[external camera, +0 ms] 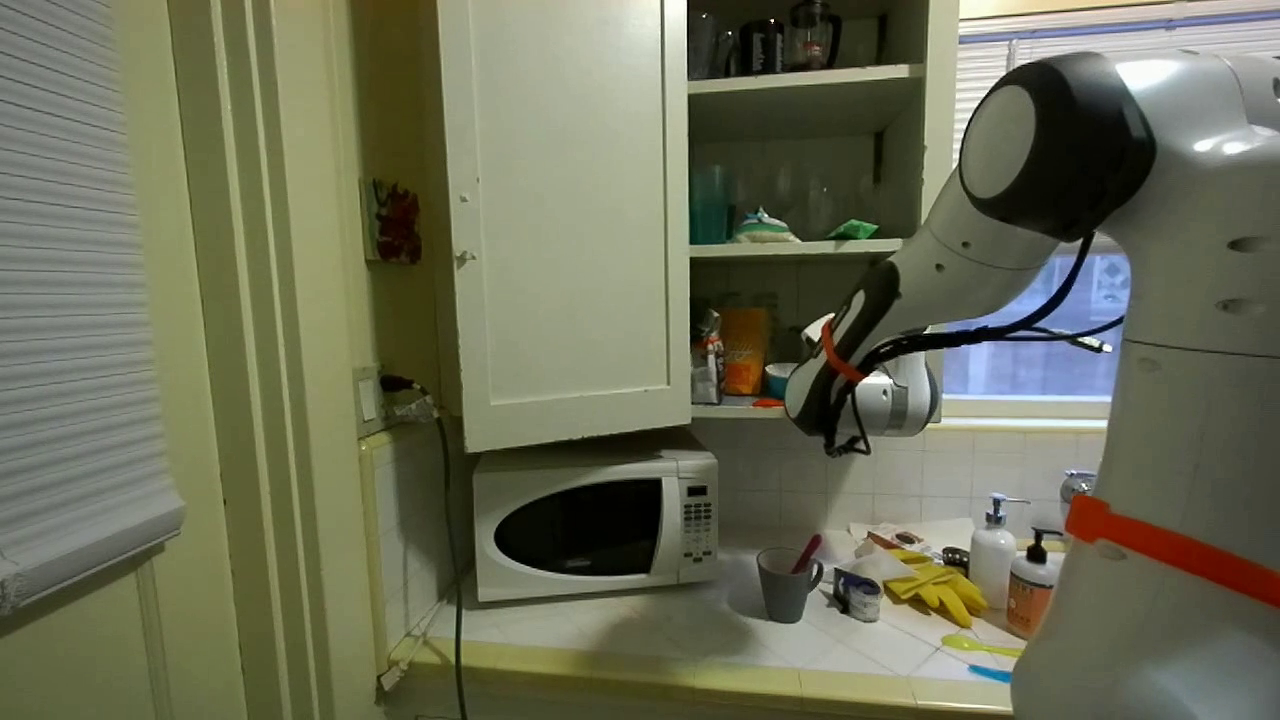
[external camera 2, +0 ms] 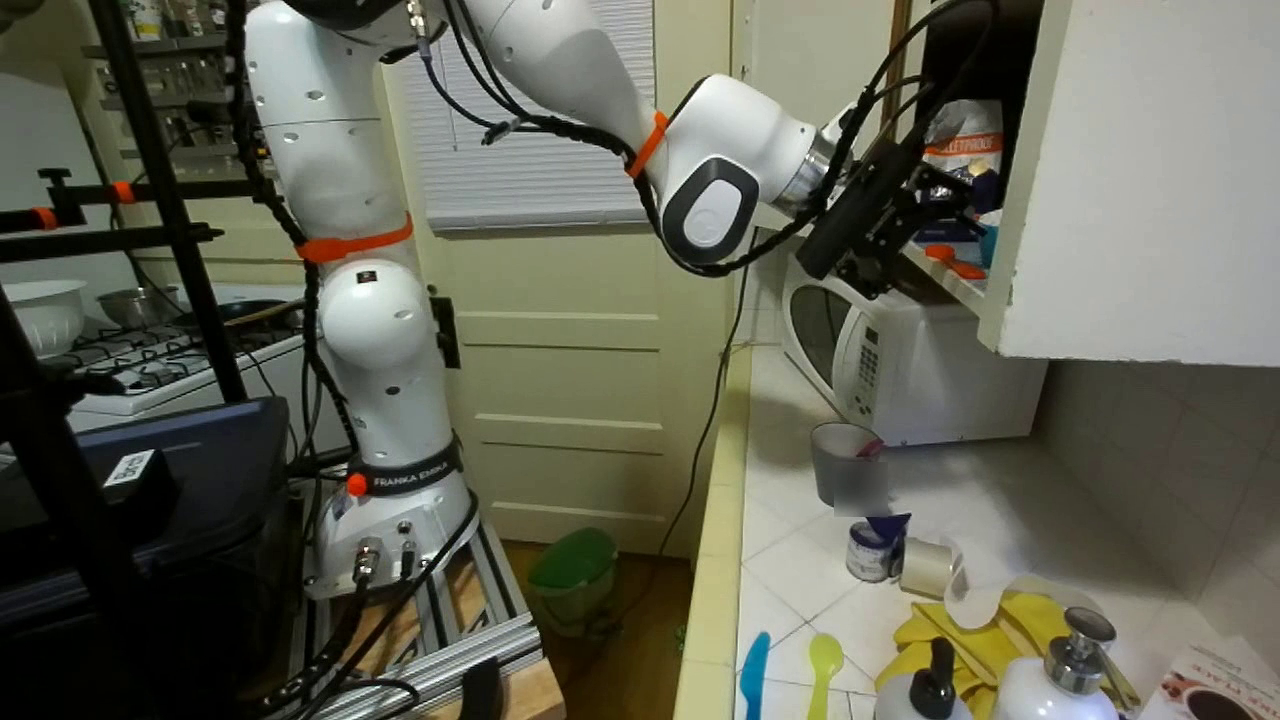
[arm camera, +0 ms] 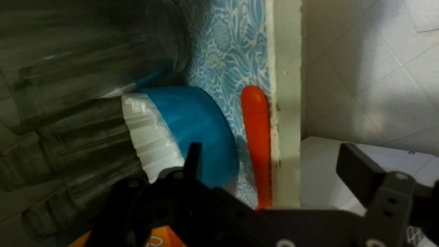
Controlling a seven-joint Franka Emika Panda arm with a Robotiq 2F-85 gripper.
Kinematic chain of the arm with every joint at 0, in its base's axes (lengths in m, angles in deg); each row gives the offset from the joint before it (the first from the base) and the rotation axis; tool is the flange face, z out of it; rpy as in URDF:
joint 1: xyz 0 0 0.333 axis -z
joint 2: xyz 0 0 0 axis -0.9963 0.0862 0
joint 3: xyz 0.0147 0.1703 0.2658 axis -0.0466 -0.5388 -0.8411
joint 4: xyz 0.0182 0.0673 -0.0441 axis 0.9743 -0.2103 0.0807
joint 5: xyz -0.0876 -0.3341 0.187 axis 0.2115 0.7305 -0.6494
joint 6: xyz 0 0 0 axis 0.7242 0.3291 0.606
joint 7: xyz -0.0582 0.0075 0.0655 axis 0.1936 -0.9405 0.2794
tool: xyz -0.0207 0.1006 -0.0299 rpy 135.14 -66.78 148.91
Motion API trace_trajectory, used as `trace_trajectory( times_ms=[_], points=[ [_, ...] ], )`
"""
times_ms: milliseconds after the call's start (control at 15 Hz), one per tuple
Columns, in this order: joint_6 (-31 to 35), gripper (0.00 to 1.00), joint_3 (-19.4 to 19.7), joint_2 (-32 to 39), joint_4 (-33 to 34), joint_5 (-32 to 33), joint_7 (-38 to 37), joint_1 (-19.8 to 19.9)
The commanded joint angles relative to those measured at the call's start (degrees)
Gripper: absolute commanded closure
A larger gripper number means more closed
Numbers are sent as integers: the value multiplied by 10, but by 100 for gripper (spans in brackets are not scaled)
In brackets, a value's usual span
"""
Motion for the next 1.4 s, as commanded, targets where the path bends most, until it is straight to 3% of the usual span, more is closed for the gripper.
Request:
trace_trajectory(
  times_ms=[0, 267, 333, 533, 600, 667, 867, 1067, 1267, 1333],
  points=[
    [-21, 6, -11, -1, 2, 20, -18, 13],
    [-23, 47, -16, 1, 1, 24, -21, 17],
    [-25, 56, -52, 4, 3, 60, -56, 62],
    [-31, 76, -67, 8, 4, 83, -78, 81],
    [-32, 79, -71, 7, 6, 92, -84, 87],
    [-33, 74, -75, 5, 4, 99, -89, 92],
    [-39, 72, -82, 1, 2, 117, -102, 103],
    [-53, 79, -88, -11, -5, 134, -112, 109],
    [-56, 77, -81, -12, -6, 108, -87, 99],
    [-54, 85, -82, -10, -4, 105, -85, 102]
  ],
)
